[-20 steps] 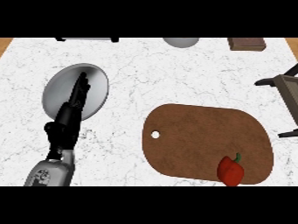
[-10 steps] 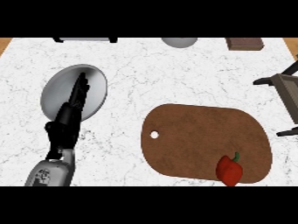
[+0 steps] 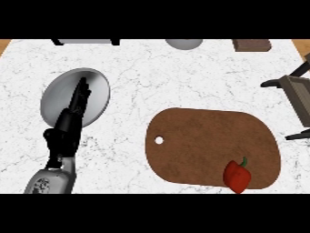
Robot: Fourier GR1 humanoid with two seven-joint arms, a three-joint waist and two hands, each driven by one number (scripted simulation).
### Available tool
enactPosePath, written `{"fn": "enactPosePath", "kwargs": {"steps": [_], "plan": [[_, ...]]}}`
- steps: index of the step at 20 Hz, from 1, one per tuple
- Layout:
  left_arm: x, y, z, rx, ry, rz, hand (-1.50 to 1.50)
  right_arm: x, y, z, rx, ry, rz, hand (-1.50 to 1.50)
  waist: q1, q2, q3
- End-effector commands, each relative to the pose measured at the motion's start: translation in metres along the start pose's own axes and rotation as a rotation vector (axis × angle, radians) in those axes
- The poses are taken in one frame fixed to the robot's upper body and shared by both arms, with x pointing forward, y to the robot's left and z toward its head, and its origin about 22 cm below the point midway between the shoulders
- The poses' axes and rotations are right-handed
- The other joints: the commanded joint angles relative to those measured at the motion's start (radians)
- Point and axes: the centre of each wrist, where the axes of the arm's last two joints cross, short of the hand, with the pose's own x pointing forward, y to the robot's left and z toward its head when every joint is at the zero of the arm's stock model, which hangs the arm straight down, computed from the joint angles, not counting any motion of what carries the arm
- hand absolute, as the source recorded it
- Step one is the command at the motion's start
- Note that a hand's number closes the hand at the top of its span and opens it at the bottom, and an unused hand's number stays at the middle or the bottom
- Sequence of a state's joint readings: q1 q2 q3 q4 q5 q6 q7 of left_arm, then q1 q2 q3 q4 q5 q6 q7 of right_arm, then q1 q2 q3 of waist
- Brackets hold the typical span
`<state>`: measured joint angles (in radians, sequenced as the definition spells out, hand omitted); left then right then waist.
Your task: Pick the croissant from the cutting board and place it in the tiered basket
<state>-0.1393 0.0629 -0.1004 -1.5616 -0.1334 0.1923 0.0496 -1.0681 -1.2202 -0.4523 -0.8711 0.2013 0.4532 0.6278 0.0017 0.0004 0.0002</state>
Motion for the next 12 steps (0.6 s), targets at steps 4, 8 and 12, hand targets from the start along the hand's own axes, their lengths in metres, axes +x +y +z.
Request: {"fn": "enactPosePath", "kwargs": {"steps": [4, 8, 12], "plan": [[0.006, 0.003, 0.007, 0.035, 0.007, 0.012, 0.0, -0.068, -0.087, 0.019, -0.058, 0.082, -0.218, -1.5, -0.032, -0.009, 0.004], [-0.003, 0.012, 0.008, 0.025, 0.012, 0.016, 0.0, -0.122, -0.104, 0.024, -0.048, 0.063, -0.229, -1.5, -0.04, -0.006, 0.005], [0.003, 0.012, -0.001, 0.068, 0.007, 0.011, 0.0, -0.157, -0.13, 0.043, -0.007, 0.044, -0.268, -1.5, -0.067, -0.009, 0.007]]}}
